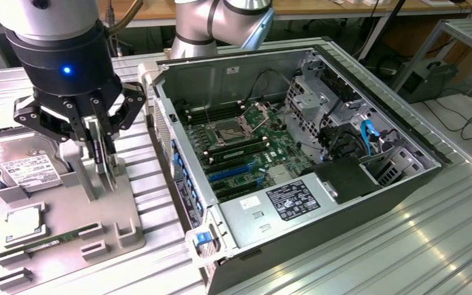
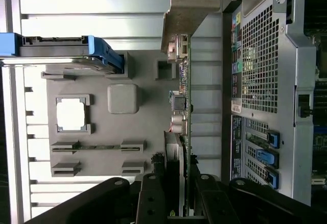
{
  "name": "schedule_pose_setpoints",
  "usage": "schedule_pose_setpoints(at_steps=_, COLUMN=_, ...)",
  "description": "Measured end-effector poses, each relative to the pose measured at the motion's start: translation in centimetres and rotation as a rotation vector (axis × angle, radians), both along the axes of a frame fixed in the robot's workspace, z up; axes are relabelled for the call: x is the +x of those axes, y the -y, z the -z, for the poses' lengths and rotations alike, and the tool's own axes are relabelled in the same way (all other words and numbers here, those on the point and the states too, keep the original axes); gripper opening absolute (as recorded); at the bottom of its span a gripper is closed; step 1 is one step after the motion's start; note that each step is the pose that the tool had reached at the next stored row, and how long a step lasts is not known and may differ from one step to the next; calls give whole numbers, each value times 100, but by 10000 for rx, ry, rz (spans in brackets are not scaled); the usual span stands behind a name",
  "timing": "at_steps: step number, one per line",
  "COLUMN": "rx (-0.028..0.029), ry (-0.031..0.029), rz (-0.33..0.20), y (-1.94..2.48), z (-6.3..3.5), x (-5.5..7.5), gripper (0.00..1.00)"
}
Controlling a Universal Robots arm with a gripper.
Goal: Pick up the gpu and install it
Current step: 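Pick up the gpu and move the gpu toward the slot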
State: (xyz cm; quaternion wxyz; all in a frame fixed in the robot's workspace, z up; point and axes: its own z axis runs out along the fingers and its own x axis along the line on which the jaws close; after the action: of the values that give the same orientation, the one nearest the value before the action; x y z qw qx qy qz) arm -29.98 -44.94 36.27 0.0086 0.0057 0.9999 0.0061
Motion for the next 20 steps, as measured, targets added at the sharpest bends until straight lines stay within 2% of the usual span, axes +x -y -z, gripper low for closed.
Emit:
schedule_pose_setpoints(at_steps=12, rx=0, ry=0, rz=-1, y=0, z=-160, x=0, gripper=27)
schedule_pose_setpoints(at_steps=20, rx=0, ry=0, rz=0, y=0, z=-309, x=0, gripper=27)
